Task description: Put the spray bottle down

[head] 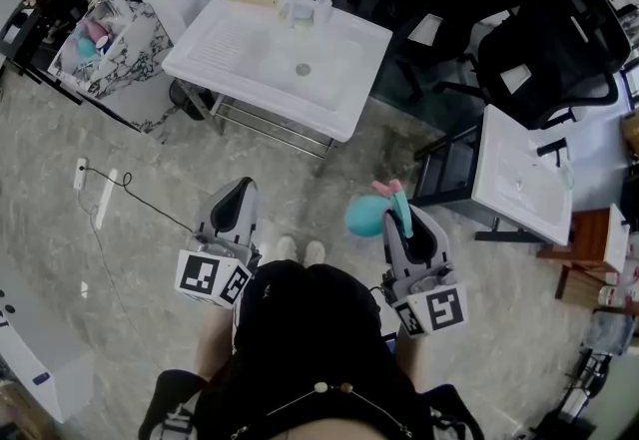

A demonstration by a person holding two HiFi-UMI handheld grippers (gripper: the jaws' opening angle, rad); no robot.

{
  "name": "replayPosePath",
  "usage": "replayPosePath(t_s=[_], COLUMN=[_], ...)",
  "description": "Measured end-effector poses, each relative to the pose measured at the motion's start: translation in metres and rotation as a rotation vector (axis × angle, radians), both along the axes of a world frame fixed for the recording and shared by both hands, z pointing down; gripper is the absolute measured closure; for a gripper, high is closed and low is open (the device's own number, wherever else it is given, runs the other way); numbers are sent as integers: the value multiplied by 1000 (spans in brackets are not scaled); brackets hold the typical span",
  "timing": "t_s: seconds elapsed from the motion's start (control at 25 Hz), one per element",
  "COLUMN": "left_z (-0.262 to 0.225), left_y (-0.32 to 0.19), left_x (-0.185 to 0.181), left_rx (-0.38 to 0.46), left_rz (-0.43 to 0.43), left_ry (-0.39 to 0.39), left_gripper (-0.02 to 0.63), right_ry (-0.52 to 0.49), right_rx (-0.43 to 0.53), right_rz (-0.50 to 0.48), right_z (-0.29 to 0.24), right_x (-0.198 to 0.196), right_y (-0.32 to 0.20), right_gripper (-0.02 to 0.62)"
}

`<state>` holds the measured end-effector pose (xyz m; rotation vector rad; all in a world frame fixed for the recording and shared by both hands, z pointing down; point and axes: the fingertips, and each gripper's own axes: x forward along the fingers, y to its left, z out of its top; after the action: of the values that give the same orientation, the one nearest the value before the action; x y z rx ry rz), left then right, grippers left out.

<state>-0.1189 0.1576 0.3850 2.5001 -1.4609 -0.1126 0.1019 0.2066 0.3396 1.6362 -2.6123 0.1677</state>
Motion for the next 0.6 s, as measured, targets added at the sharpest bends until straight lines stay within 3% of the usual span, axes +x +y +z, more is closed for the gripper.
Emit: replayPosePath(t_s=[0.6], left_z=[25], left_y=[4], left_x=[-36], left_rx=[-58], left_rz=[3], left_ry=[-26], left_gripper=[598], right_ry=[-28], right_rx=[-32], right_rz=[32], right_z=[20], right_x=[-23], right_y=[-1], right_gripper=[494])
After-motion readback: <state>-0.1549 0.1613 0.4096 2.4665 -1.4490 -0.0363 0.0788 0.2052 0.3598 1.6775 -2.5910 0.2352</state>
